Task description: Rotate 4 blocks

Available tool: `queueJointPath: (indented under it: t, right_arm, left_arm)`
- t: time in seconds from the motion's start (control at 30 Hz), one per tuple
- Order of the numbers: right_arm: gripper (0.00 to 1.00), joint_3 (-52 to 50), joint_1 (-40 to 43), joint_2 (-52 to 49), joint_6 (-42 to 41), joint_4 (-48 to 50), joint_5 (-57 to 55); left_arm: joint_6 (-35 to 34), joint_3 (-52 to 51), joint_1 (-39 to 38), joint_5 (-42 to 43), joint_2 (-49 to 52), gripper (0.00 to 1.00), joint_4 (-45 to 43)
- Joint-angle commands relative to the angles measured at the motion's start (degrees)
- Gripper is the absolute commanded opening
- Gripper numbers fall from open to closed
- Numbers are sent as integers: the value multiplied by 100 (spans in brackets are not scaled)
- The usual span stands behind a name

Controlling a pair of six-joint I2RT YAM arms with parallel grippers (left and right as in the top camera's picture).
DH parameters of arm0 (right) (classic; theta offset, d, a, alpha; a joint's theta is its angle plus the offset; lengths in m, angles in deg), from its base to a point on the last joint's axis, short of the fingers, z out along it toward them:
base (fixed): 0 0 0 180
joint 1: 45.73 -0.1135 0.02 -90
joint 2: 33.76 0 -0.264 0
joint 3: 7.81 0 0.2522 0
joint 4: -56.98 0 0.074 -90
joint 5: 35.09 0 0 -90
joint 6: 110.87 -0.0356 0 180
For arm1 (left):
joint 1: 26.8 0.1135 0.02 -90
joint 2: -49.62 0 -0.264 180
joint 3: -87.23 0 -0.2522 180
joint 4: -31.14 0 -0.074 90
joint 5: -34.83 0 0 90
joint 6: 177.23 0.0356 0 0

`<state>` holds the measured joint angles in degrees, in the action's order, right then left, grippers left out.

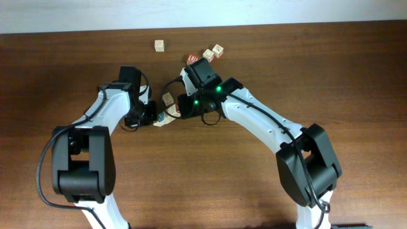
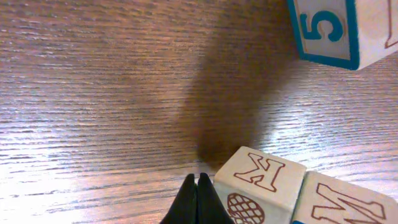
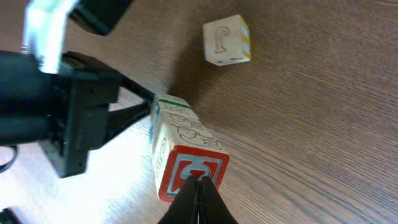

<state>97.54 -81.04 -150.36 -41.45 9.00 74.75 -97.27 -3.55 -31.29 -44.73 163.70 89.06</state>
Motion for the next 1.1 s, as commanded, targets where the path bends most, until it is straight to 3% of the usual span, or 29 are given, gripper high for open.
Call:
queueJointPath:
  t: [0.0, 0.5, 1.07]
  right_arm:
    - [4, 70, -380, 50, 39, 85, 363]
    - [4, 68, -378, -24, -87, 240, 229]
    - [4, 68, -481, -94, -109, 415, 76]
  left_arm:
    - [72, -26, -229, 719, 46, 0, 20]
    - [72, -26, -192, 520, 46, 0, 70]
    - [48, -26, 765, 345, 46, 0, 46]
